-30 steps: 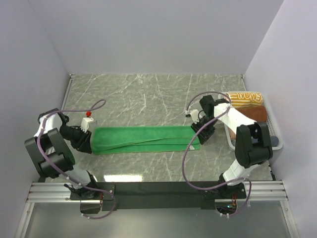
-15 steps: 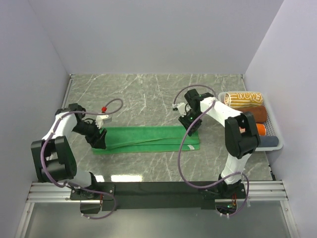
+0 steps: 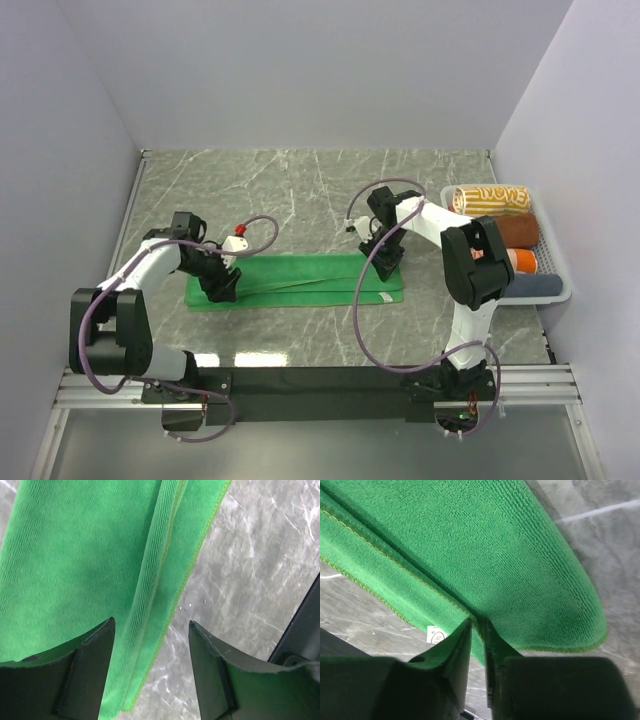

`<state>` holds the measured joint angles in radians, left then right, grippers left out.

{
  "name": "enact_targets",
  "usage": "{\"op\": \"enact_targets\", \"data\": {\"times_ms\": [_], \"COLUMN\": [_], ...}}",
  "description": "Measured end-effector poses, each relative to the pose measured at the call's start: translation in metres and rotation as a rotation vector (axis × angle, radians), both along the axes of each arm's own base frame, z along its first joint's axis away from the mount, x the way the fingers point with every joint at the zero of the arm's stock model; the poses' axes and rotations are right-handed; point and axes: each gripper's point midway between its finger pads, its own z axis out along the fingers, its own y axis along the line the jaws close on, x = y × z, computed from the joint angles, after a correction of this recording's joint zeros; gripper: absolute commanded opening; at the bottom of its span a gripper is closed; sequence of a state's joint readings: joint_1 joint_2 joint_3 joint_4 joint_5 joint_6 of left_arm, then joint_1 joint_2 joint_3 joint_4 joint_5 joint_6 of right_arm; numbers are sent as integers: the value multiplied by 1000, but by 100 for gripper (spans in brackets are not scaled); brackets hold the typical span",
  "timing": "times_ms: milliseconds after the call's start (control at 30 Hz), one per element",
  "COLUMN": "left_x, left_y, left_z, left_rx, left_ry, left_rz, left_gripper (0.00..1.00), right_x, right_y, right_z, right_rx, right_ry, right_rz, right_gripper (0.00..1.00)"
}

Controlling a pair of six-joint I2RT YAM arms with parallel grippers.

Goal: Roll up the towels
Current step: Fold the towel

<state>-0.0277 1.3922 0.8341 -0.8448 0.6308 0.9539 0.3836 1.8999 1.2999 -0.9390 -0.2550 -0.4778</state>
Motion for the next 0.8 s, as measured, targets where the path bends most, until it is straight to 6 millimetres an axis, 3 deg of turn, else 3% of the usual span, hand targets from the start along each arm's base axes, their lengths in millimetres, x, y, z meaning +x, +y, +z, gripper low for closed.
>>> {"op": "enact_targets", "data": {"times_ms": [33, 133, 300, 467, 600, 800], "left_x": [1, 3, 6, 11, 20, 23], "left_y": [-2, -9, -19, -23, -27, -29], "left_z": [-1, -2, -12, -19, -19, -26], "left_rx": [0, 7, 45, 87, 107, 132], "left_ry": [0, -16, -63, -110, -156, -162], "left_rz": [-5, -29, -56, -62, -66, -79], "left_gripper": [63, 57, 47, 51, 47, 17], "right_x": [0, -2, -6, -9, -13, -17], "right_y": [0, 1, 2, 4, 6, 6], "right_z": [-1, 0, 4, 18, 28, 28], "right_rx": [-1, 4, 17, 44, 64, 70], "right_ry": [5, 13, 28, 17, 9, 20], "right_rz": [3, 12, 16, 19, 21, 21], "right_gripper": [10, 0, 0, 0, 0, 0]}}
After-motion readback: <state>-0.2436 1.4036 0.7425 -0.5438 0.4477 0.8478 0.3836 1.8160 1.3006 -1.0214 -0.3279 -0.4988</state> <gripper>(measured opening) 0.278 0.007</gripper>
